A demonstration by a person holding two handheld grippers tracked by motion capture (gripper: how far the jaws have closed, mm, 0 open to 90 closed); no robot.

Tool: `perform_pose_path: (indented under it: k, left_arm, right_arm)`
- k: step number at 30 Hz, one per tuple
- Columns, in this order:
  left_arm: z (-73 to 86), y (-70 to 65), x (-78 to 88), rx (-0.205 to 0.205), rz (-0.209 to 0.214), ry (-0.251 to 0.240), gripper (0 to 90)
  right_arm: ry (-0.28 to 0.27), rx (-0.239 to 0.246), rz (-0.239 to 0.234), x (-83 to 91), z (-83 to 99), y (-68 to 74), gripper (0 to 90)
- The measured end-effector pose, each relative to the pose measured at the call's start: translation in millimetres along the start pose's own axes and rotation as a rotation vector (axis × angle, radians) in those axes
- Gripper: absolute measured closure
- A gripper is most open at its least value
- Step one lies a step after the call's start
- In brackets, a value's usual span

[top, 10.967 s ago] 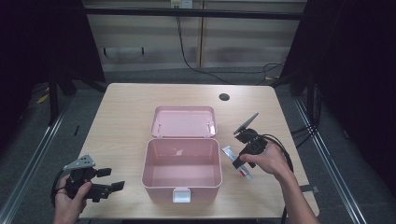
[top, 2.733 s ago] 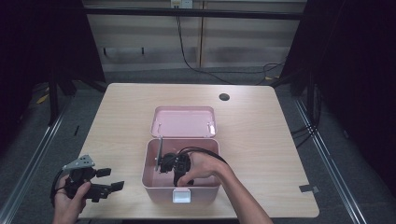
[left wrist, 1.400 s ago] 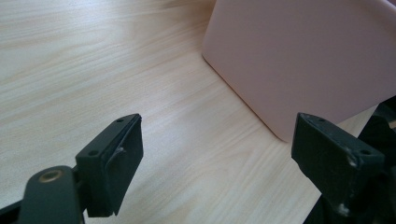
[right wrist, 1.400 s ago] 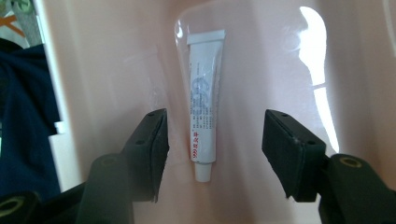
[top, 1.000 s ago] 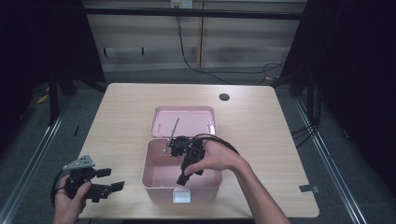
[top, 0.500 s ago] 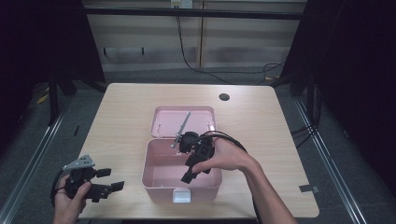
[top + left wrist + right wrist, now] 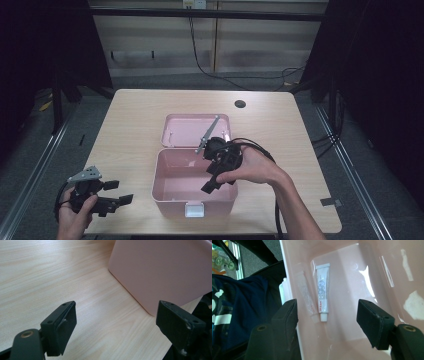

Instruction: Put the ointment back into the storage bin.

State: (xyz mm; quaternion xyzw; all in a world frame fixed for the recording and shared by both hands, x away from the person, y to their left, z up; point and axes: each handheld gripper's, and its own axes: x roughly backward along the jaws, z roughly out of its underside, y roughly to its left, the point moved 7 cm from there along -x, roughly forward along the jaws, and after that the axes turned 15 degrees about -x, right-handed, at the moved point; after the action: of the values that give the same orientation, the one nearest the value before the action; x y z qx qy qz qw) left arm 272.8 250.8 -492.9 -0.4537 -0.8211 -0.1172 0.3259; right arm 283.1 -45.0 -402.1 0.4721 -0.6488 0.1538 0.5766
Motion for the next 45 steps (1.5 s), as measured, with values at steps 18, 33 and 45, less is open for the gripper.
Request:
perform_pose_path:
  k: [18,33,45]
  left_arm:
    - [0.4,-0.3,-1.1,0.001,-0.003,0.005,16.7]
    - [0.6,-0.1,-1.5,0.003,-0.003,0.007,16.8]
    - [0.7,0.1,-1.3,-0.001,-0.005,0.008,16.8]
  right_arm:
    - [-0.035,-0.077,-0.004,24.5,33.8,-10.4,31.4]
    - [-0.044,-0.131,0.016,41.1,73.3,-26.7,31.6]
    - [-0.081,-0.199,0.052,38.8,106.8,-46.8,30.8]
